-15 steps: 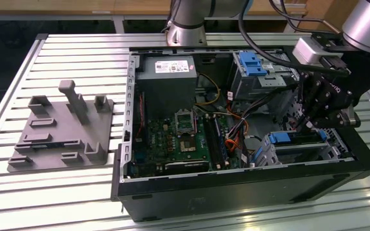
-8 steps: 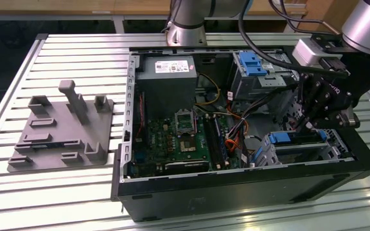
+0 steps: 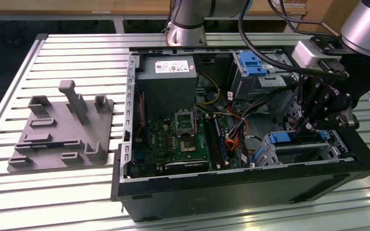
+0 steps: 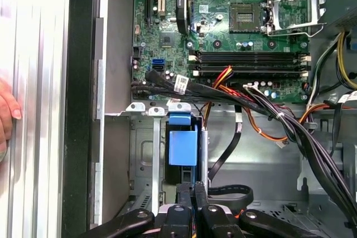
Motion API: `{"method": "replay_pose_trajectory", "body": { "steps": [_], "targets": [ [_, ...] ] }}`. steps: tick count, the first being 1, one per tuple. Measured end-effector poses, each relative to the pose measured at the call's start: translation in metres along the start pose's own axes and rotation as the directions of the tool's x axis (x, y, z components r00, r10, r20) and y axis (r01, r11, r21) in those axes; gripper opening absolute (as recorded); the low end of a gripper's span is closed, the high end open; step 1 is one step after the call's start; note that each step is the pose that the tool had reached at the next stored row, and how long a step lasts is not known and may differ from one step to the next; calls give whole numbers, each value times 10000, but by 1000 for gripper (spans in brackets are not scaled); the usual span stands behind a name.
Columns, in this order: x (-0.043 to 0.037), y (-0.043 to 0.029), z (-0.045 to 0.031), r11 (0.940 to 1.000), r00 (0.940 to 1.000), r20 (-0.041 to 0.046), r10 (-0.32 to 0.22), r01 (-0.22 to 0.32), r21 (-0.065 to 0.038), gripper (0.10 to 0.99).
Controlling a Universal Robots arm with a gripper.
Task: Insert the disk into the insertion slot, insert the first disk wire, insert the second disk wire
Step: 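Insert the second disk wire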
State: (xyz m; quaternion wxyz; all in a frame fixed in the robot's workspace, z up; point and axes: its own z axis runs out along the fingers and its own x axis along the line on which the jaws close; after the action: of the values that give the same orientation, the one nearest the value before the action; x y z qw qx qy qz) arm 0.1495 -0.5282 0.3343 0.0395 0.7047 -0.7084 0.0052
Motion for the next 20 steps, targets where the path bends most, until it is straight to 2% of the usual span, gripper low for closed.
{"method": "replay_pose_trajectory", "body": {
  "steps": [20],
  "targets": [
    [12,-4,9,9999,9999,-17,-154,154,10,141]
  ]
}}
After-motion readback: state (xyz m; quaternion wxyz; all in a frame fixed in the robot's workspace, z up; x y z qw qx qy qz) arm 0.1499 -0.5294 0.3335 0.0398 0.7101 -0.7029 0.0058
